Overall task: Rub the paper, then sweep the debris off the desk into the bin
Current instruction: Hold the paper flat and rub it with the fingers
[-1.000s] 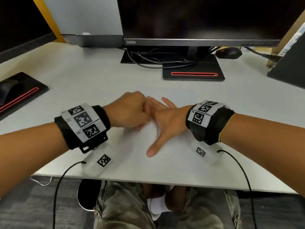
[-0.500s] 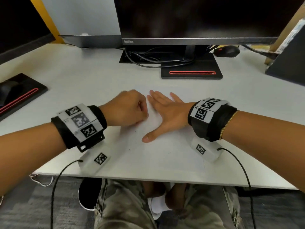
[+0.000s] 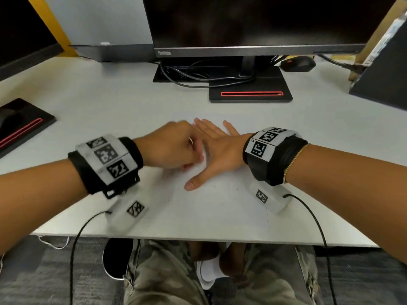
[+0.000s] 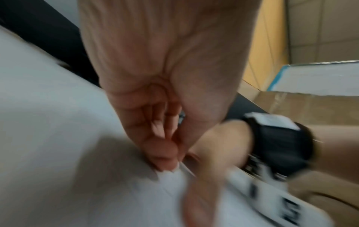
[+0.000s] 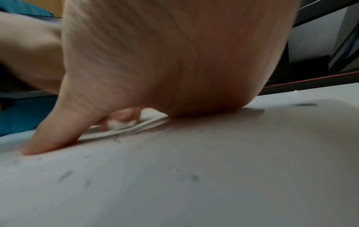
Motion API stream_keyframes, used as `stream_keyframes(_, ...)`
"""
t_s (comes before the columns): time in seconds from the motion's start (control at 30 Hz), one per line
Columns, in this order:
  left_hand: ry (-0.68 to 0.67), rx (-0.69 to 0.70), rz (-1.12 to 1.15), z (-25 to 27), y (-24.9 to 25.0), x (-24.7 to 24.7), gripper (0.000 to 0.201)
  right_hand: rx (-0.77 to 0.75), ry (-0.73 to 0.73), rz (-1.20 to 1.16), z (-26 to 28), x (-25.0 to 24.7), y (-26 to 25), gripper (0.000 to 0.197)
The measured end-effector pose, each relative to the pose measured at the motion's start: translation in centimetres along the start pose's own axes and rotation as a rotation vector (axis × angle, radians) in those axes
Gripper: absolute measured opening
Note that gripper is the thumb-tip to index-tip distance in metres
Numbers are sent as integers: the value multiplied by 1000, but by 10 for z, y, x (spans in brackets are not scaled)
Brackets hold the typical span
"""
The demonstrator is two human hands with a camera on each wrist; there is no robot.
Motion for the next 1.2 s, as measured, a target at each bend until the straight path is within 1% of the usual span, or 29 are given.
stream_keyframes(0.07,112,-73,55,-9,-6,-12,9,2,-3,20,2,-1,-2,157)
stream_keyframes(0.1,133,-68,66,-11,-6,-11,10,1,0,25,2,-1,-3,156)
stream_keyframes(0.13,106,-42,53,-10,-2,-6,11,-3,4,19,2,-2,-3,153)
stream_keyframes(0.2,-8,14,19,-2,5,4,12,-13,0,6,2,-1,-4,146)
stream_keyframes(0.23,-35,10,18,-3,5,3,10,-13,-1,7,2,-2,-4,146)
stream_keyframes(0.27,-21,-15,30,-6,1,-1,9,-11,-1,10,2,-1,-4,149)
stream_keyframes(0.3,22,-45,56,-10,-2,-7,9,-8,1,19,2,-1,-3,153)
stream_keyframes(0.37,81,-46,57,-13,-4,-8,9,-7,-1,24,2,-1,-3,154)
stream_keyframes(0.4,61,-13,25,-11,0,-4,10,-11,-3,16,2,-1,-3,151)
stream_keyframes(0.43,10,24,-12,-7,3,0,10,-14,-7,9,2,-1,-3,147)
stream_keyframes(0.47,-50,40,-28,-4,4,2,9,-17,-8,5,2,-1,-4,144)
stream_keyframes(0.5,-80,33,-31,-6,2,-2,9,-15,-7,6,3,-2,-3,146)
stream_keyframes(0.53,-58,9,-27,-9,-4,-8,10,-10,-5,10,3,-1,-4,151)
stream_keyframes(0.6,40,-25,-9,-14,-14,-19,11,-2,-7,20,3,-1,-2,156)
stream_keyframes(0.63,38,-5,-17,-13,-15,-17,11,-2,-13,15,4,-1,-2,154)
stream_keyframes(0.7,-75,68,-74,-4,-11,-7,9,-7,-25,0,4,-1,-2,147)
stream_keyframes(0.73,-134,77,-78,0,-10,-4,9,-8,-34,-5,5,-2,-3,144)
stream_keyframes(0.77,-149,63,-74,-1,-12,-7,9,-9,-40,-11,5,-2,-3,142)
stream_keyframes(0.83,-58,16,-40,-7,-19,-16,9,-14,-39,-17,5,-2,-3,141)
stream_keyframes(0.87,-14,15,-29,-9,-21,-17,10,-14,-37,-12,5,-2,-3,140)
stream_keyframes(0.9,-14,29,-32,-8,-21,-14,10,-12,-36,-6,4,-1,-3,140)
stream_keyframes(1.0,-166,91,-77,2,-11,-2,9,-7,-31,2,3,-1,-2,138)
stream_keyframes(1.03,-174,78,-72,0,-11,-4,8,-11,-31,-1,3,-1,-2,138)
stream_keyframes(1.1,-87,33,-34,-5,-15,-12,9,-17,-32,-8,2,-1,-3,139)
stream_keyframes(1.13,-48,33,-29,-6,-14,-11,10,-15,-31,-6,2,0,-3,137)
stream_keyframes(1.17,-49,58,-45,-5,-10,-8,11,-12,-30,-6,2,-1,-3,133)
stream_keyframes(1.2,-80,96,-75,0,-4,-2,11,-13,-26,-6,3,-1,-3,125)
Point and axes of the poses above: each hand's wrist, its own z-axis away from the middle knuckle, its own x-axis out of the palm, y = z × x, the point moved 2 cm from there along -z, towards the middle knuckle, and after that the axes turned 15 degrees about -x, right-handed, at the moved point
